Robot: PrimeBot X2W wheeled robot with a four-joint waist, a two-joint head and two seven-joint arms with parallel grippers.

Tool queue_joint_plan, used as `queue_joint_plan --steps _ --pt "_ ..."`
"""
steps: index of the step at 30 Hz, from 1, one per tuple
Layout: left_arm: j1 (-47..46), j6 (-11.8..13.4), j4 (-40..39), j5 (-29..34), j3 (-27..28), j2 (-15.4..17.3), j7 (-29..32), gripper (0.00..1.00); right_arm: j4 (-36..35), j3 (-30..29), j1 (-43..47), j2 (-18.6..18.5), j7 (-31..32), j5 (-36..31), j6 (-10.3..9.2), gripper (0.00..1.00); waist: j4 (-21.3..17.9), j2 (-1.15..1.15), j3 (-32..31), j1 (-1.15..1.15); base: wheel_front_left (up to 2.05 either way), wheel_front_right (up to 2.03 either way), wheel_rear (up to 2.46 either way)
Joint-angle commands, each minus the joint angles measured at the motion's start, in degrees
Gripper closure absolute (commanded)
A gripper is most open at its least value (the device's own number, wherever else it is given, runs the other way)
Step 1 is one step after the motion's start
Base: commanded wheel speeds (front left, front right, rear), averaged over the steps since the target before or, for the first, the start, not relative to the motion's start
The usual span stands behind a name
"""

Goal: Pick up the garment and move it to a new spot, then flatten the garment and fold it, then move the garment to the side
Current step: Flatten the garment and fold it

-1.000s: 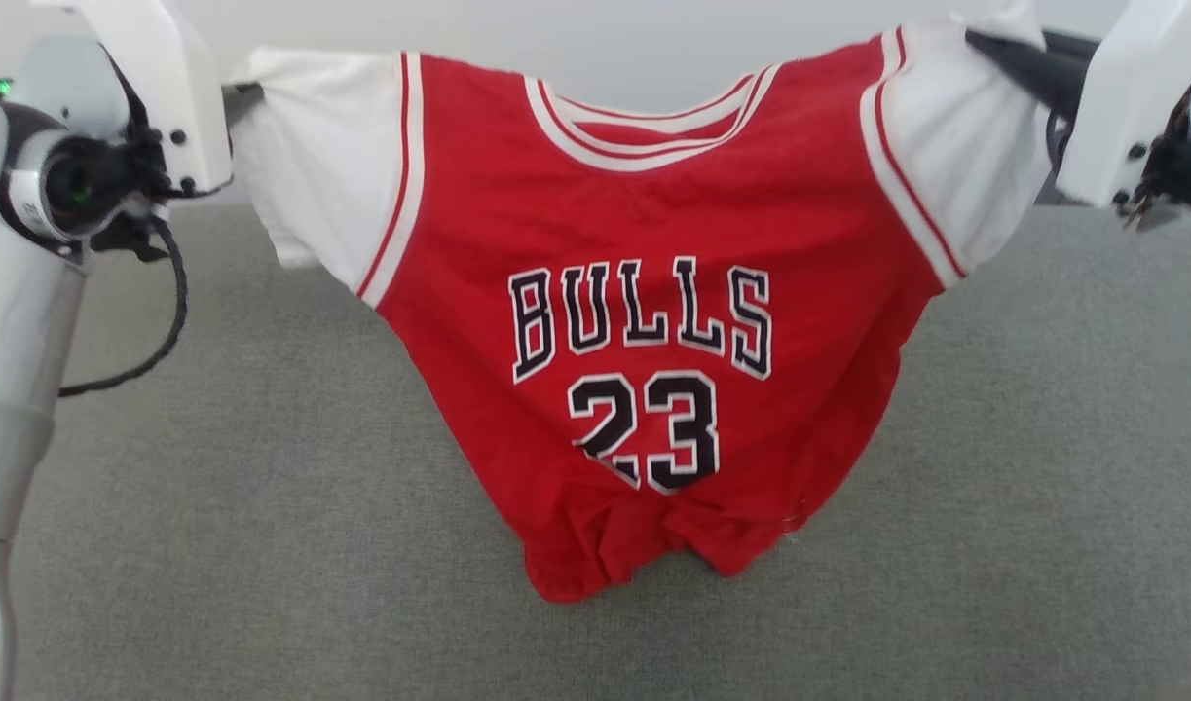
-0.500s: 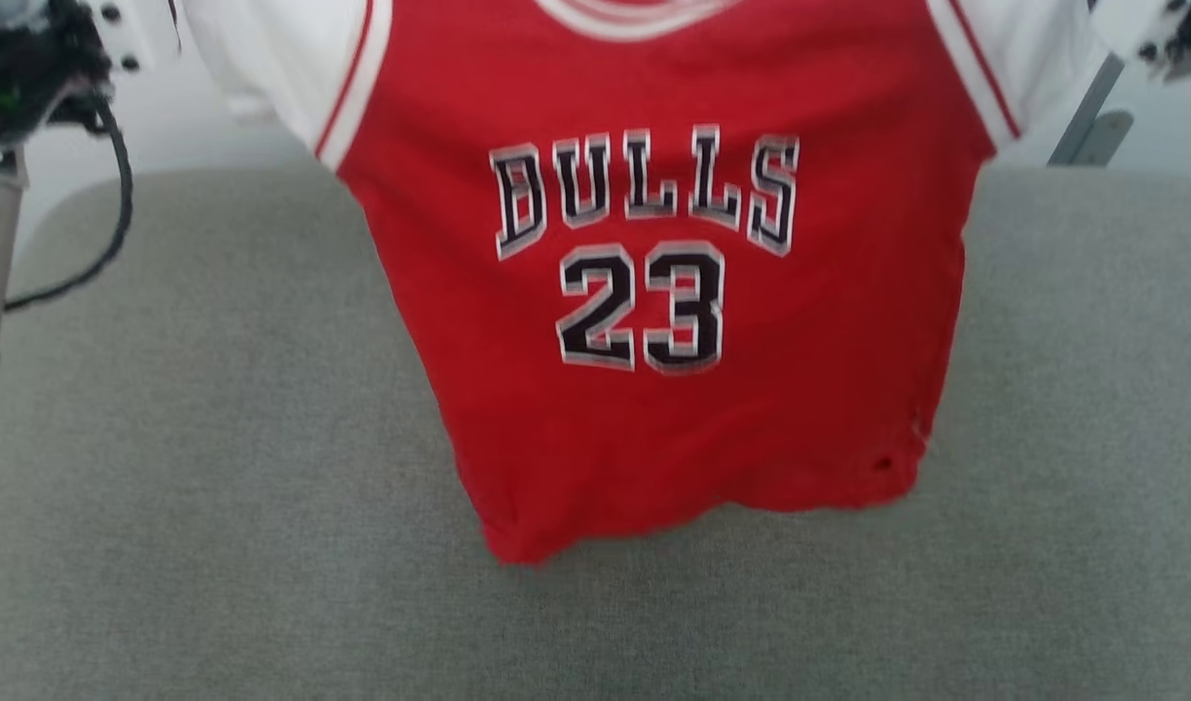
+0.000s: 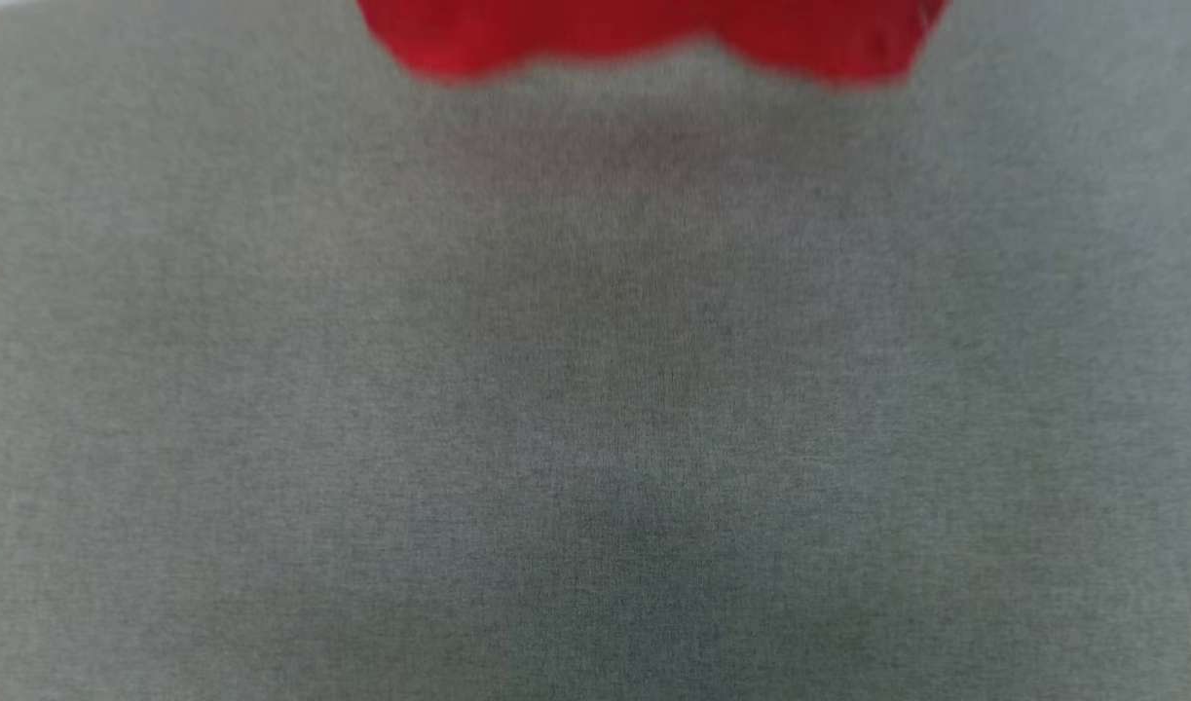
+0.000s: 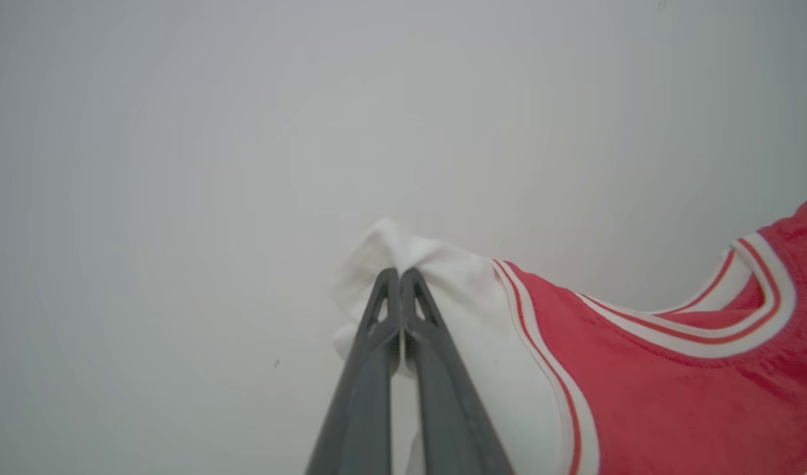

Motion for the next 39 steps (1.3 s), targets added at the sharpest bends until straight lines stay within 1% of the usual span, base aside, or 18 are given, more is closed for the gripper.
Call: queue_joint_plan --steps 1,4,7,10,12,14,17,20,22,25,29,32,33,37,39 --pt "-1.3 -0.4 -0.1 1.3 -0.4 -0.2 -3.8 1.0 1.0 -0.2 -1.2 0.5 -2.7 -1.8 0.01 1.0 -0.1 0.0 3.0 0.0 0.0 0.0 0.0" --pt "-1.7 -0.9 1.9 1.7 -1.1 -1.0 -11.3 1.0 5.5 -0.7 -2.8 1.5 -7.0 -6.0 0.01 1.0 0.4 0.0 4.5 0.0 0.0 0.0 0.0" --pt "0.1 -1.2 3.7 0.8 -1.7 -1.1 -14.6 1.0 9.8 0.1 -2.4 2.1 -8.1 -7.2 0.0 1.0 0.8 0.0 5.2 0.0 0.0 0.0 0.0" --pt "4.3 -1.4 5.7 -0.8 -3.4 -1.4 -15.6 1.0 13.9 2.4 0.2 2.8 -8.0 -5.9 0.01 1.0 1.2 0.0 5.4 0.0 0.0 0.0 0.0" --pt "6.8 -1.4 6.1 -2.3 -4.9 -1.3 -15.8 1.0 15.7 4.0 2.0 2.6 -7.7 -3.7 0.0 1.0 1.5 0.0 5.3 0.0 0.0 0.0 0.0" --pt "9.7 -1.3 6.8 -4.5 -6.4 -0.6 -15.9 1.0 17.1 6.0 4.3 2.8 -6.4 -0.8 0.0 1.0 1.8 0.0 5.0 0.0 0.0 0.0 0.0" --pt "14.4 -1.3 8.0 -7.4 -8.9 -0.3 -15.8 1.0 17.4 9.1 8.6 2.2 -4.4 4.6 0.0 1.0 2.3 0.0 4.2 0.0 0.0 0.0 0.0" --pt "18.7 -1.3 7.8 -11.5 -11.9 -0.4 -13.1 1.0 15.1 12.8 13.6 0.9 -1.5 10.0 0.0 1.0 2.5 0.0 3.1 0.0 0.0 0.0 0.0" --pt "21.1 -1.3 6.6 -14.3 -13.8 0.5 -10.6 1.0 12.3 15.3 16.8 0.0 1.1 13.7 0.0 1.0 2.6 0.0 2.3 0.0 0.0 0.0 0.0" --pt "25.5 -1.3 3.9 -19.4 -16.5 2.0 -5.9 1.0 6.8 18.3 22.3 -2.8 5.0 19.2 0.0 1.0 2.7 0.0 1.0 0.0 0.0 0.0 0.0" --pt "31.0 -1.4 -1.4 -25.8 -18.7 5.2 -0.2 1.0 -1.9 21.1 29.8 -7.0 9.3 25.0 0.0 1.0 2.7 0.0 -0.7 0.0 0.0 0.0 0.0" --pt "35.2 -1.4 -5.8 -29.3 -20.2 8.0 3.0 1.0 -9.0 22.4 35.4 -10.0 12.4 27.8 0.01 1.0 2.8 0.0 -1.9 0.0 0.0 0.0 0.0" --pt "35.2 -1.4 -5.8 -29.3 -20.2 8.0 3.0 1.0 -9.0 22.4 35.4 -10.0 12.4 27.8 0.01 1.0 2.8 0.0 -1.9 0.0 0.0 0.0 0.0" --pt "40.8 -1.3 -12.1 -32.8 -21.3 12.2 6.8 1.0 -18.6 23.3 42.8 -13.9 17.1 30.4 0.01 1.0 2.8 0.0 -3.4 0.0 0.0 0.0 0.0" --pt "43.7 -0.7 -15.4 -34.5 -21.7 14.2 8.6 1.0 -23.3 23.6 46.1 -16.3 19.5 30.7 0.01 1.0 2.9 0.0 -3.9 0.0 0.0 0.0 0.0"
